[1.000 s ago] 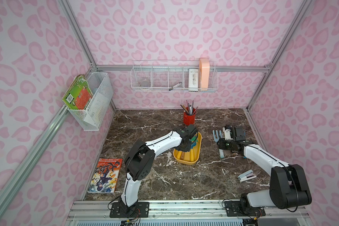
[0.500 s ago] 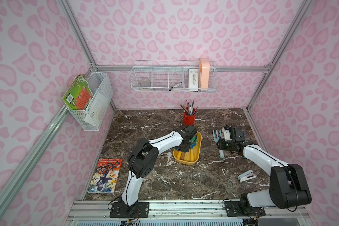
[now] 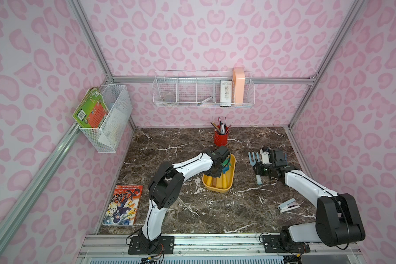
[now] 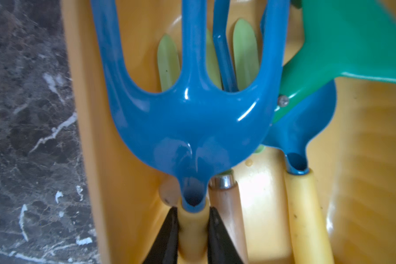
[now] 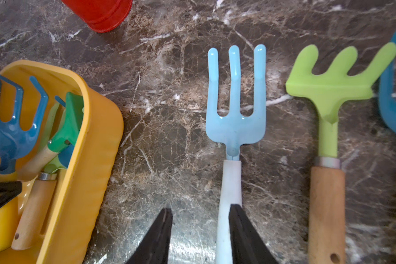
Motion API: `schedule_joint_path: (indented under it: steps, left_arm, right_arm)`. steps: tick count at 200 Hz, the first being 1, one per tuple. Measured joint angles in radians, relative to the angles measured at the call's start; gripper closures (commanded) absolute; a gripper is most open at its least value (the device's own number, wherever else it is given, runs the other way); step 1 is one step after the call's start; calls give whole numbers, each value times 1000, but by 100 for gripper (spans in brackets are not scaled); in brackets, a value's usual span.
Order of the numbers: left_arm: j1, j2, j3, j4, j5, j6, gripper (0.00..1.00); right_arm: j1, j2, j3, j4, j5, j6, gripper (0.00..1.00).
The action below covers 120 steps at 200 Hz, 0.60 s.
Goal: Take the hand rake out of the storage box
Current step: Pick up the rake from the storage box.
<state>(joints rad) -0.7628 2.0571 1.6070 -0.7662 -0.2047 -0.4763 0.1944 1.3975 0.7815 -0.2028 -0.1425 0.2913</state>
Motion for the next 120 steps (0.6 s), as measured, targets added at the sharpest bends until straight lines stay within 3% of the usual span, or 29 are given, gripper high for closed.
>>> schedule_joint_path:
  steps: [75, 120]
  left_arm:
    - [-32, -96, 24, -20, 12, -29, 84]
    - [-98, -70, 133, -20, 68, -140, 84]
  right_arm:
    - [-54, -3, -3, 5, -6, 0, 58]
    - [-149, -47, -5, 16, -11, 13, 59]
